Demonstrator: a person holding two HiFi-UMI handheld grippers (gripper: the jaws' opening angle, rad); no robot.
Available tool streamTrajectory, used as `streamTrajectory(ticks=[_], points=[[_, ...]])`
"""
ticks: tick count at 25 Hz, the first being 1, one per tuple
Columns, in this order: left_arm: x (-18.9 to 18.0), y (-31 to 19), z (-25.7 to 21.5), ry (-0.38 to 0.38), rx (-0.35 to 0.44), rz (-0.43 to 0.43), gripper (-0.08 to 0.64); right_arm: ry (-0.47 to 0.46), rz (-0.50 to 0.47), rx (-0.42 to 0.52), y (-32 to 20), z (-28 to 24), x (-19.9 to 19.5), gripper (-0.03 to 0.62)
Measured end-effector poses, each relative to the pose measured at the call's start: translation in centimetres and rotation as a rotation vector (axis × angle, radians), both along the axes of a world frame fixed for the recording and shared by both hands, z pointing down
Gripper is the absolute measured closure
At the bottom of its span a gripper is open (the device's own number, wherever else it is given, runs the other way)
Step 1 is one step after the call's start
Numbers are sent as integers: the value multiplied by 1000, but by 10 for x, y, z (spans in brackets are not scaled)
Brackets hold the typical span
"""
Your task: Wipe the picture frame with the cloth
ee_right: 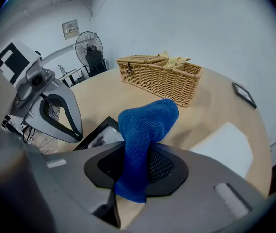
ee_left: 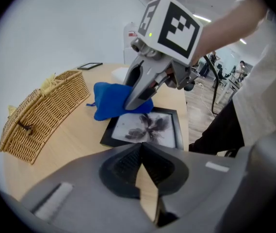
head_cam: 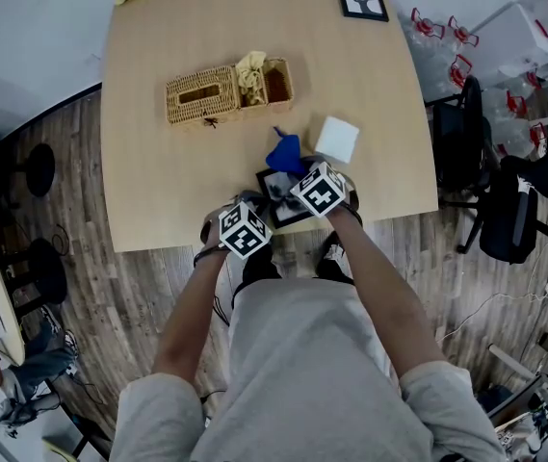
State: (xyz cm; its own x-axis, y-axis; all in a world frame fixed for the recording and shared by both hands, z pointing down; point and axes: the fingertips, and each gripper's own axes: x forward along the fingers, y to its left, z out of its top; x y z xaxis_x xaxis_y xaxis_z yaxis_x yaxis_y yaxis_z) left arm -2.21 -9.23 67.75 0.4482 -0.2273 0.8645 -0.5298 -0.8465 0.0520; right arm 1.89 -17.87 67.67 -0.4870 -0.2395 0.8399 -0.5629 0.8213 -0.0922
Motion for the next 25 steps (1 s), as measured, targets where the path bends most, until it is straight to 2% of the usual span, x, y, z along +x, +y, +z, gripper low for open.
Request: streamTrajectory(ticks=[6,10,18,25], points=[[8,4,10,-45,9,72,506,-4,4,6,-1,0,-1,491],[8,4,11,-71,-6,84,506,-7,9,8,-2,1,-1,491],[9,4,12,-102,7,70,506,-37,23,2,7,0,4,491],[8,5,11,-94,-4,54,506,-40,20,4,17,0,8,491]])
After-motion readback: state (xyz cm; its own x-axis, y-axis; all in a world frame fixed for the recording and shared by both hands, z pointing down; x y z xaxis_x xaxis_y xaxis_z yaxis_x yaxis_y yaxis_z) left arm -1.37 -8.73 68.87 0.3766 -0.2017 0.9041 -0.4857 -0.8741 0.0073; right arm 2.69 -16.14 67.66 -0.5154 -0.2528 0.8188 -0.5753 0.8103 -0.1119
